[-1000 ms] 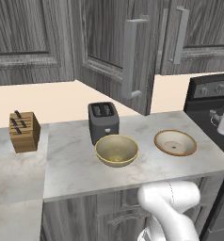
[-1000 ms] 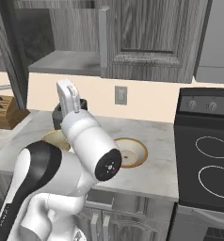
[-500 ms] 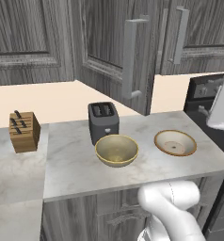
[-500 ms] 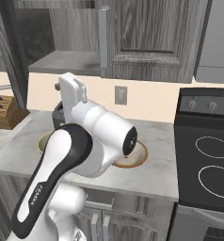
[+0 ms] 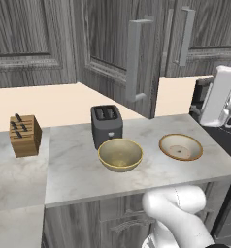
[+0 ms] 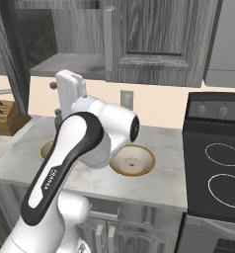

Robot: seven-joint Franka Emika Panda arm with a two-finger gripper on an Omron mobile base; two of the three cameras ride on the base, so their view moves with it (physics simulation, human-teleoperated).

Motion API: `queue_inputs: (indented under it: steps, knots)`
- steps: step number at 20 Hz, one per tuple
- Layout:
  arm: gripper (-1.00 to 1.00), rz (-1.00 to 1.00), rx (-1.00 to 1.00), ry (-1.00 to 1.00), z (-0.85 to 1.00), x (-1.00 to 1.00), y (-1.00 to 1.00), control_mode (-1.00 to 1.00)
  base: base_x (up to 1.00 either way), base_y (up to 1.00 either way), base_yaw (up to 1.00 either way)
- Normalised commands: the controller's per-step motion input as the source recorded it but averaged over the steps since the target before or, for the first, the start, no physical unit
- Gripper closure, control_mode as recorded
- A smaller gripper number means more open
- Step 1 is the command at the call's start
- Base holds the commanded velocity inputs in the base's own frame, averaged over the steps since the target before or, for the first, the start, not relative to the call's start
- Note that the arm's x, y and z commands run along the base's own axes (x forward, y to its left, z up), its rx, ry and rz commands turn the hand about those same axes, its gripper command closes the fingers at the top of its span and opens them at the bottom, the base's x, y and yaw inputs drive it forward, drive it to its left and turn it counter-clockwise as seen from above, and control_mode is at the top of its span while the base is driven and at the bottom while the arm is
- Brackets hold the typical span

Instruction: Open the cabinet. Pick the bowls from the counter and place them in the cabinet. Then close the cabinet.

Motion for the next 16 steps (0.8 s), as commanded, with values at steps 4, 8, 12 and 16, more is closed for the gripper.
queue_inputs:
  steps: [4,8,12,16]
  knots:
    - [-1.0,0.11,0.0,0.0,0.0,0.27,0.42,-1.0,0.0,0.0,0.0]
    - [-1.0,0.1,0.0,-0.01,0.0,0.29,0.51,-1.0,0.0,0.0,0.0]
    - [-1.0,0.12,0.0,0.0,0.05,0.31,0.6,-1.0,0.0,0.0,0.0]
    - [-1.0,0.15,0.0,0.0,0.02,0.28,0.79,-1.0,0.0,0.0,0.0]
